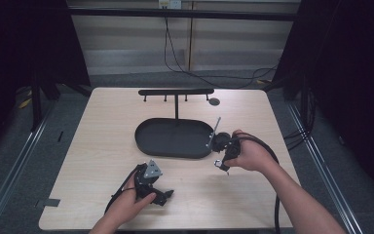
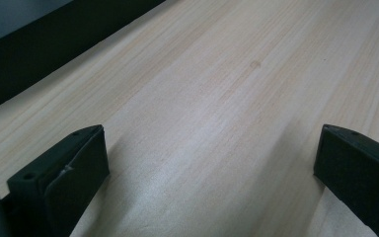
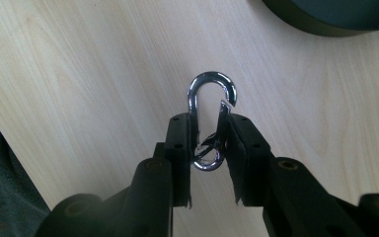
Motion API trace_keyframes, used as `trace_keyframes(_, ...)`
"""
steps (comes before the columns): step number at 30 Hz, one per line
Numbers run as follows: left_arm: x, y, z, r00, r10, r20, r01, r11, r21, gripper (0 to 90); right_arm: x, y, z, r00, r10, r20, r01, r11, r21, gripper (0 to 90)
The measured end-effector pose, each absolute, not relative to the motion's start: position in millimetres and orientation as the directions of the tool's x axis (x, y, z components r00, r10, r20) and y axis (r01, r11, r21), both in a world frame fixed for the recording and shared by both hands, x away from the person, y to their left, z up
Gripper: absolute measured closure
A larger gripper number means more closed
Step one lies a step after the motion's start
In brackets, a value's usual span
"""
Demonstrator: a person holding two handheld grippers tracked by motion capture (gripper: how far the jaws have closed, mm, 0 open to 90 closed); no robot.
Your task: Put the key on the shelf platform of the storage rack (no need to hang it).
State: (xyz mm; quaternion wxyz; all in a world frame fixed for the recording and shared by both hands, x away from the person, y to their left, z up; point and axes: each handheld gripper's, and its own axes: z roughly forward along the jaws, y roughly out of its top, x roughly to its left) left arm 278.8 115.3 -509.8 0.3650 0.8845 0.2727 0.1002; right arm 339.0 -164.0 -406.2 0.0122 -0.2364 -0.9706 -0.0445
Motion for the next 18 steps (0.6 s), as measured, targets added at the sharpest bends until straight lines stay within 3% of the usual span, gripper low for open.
trace_keyframes(18,279,115,-510,0.831,0.555,-0.023,0.409,-0.584,0.701,0.0,351,-147,-395,-0.893,0.449,0.029,0.45,0.89,0.077,72.6)
